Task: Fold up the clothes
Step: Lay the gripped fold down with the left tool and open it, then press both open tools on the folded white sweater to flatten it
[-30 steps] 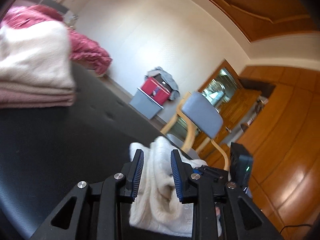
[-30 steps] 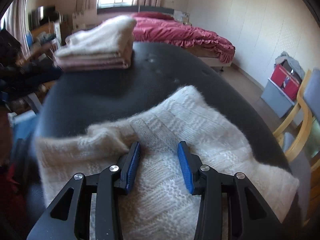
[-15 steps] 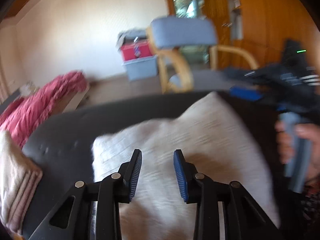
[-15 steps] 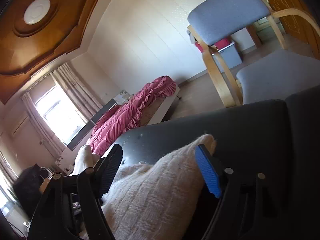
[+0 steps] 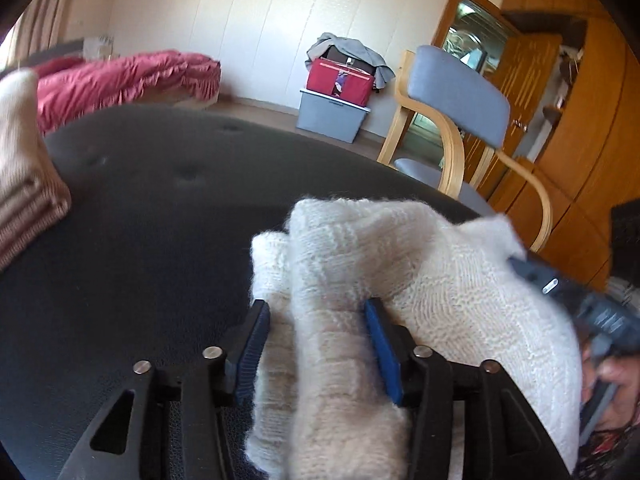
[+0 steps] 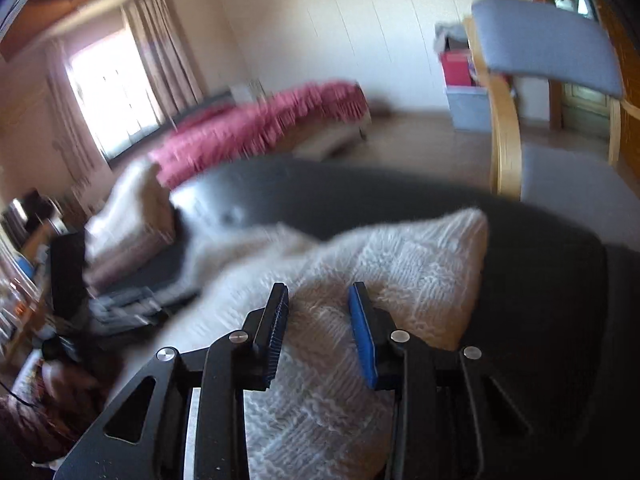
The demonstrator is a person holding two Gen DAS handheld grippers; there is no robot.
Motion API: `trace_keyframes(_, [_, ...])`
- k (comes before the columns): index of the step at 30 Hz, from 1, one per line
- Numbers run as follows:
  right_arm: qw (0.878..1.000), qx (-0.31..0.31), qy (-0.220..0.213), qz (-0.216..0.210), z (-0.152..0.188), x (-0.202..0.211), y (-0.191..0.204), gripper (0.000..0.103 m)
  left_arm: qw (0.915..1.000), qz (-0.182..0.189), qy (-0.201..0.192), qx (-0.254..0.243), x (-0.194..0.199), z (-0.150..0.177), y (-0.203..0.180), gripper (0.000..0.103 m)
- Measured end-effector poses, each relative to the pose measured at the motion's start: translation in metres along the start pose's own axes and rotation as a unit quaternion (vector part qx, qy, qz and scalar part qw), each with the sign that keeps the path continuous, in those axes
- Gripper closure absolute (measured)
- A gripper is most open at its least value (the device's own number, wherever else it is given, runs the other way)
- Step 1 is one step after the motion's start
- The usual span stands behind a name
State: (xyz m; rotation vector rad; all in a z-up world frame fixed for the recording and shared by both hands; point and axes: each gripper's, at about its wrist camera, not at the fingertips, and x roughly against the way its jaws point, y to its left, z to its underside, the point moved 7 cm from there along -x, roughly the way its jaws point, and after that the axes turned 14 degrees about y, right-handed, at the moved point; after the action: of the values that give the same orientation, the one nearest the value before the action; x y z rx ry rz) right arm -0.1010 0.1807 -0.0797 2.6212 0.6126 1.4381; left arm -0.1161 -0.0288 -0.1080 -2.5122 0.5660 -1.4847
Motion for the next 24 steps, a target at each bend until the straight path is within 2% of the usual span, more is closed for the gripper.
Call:
trace_keyframes(4, [1.000, 0.001, 0.007, 0.016, -0.008, -0.015, -0.007, 0.069, 0.9977, 0.054, 0.014, 0.040, -0.001, 0.007, 0.010, 0.039])
trace_keyframes(7, [1.000, 0.002, -0.003, 0.024, -0.005, -0.010, -0.008, 0.069, 0.9922, 0.087, 0.035, 0.082, 0.010, 0.010, 0.013, 0.044])
trace_keyframes(8, [1.000, 0.000, -0.005, 0.021, -0.005, -0.008, -0.010, 0.069, 0.9918, 0.088, 0.028, 0.089, 0.020, 0.007, 0.011, 0.049])
trace_keyframes(10, [1.000, -0.004, -0.008, 0.016, -0.004, -0.006, -0.012, 0.069, 0.9952, 0.063, -0.012, 0.074, 0.048, -0.003, -0.003, 0.050])
trace_keyframes(12, [1.000, -0.004, -0.010, 0.016, -0.004, -0.004, -0.012, 0.069, 0.9990, 0.026, -0.036, 0.008, 0.067, -0.014, -0.035, 0.049])
trace_keyframes(14, [1.000, -0.004, -0.012, 0.017, -0.005, -0.002, -0.011, 0.069, 0.9972, -0.012, -0.023, -0.071, 0.063, -0.022, -0.073, 0.049])
trace_keyframes(16, [1.000, -0.003, -0.015, 0.017, -0.005, -0.001, -0.011, 0.067, 0.9930, -0.030, 0.007, -0.114, 0.043, -0.030, -0.097, 0.049])
trace_keyframes(18, [1.000, -0.006, -0.019, 0.013, -0.006, 0.001, -0.012, 0.067, 0.9889, -0.056, 0.061, -0.123, 0.009, -0.035, -0.103, 0.049])
trace_keyframes(19, [1.000, -0.008, -0.020, 0.008, -0.006, 0.001, -0.012, 0.067, 0.9886, -0.068, 0.065, -0.118, 0.000, -0.037, -0.096, 0.049])
trace_keyframes(22, [1.000, -0.017, -0.022, -0.006, -0.008, 0.002, -0.016, 0.067, 0.9877, -0.102, 0.065, -0.099, -0.020, -0.040, -0.073, 0.049])
trace_keyframes(23, [1.000, -0.019, -0.021, -0.010, -0.008, 0.002, -0.017, 0.067, 0.9875, -0.115, 0.048, -0.096, -0.024, -0.038, -0.064, 0.049])
trace_keyframes(24, [1.000, -0.019, -0.021, -0.013, -0.009, 0.001, -0.017, 0.067, 0.9897, -0.104, 0.037, -0.091, -0.026, -0.035, -0.059, 0.048])
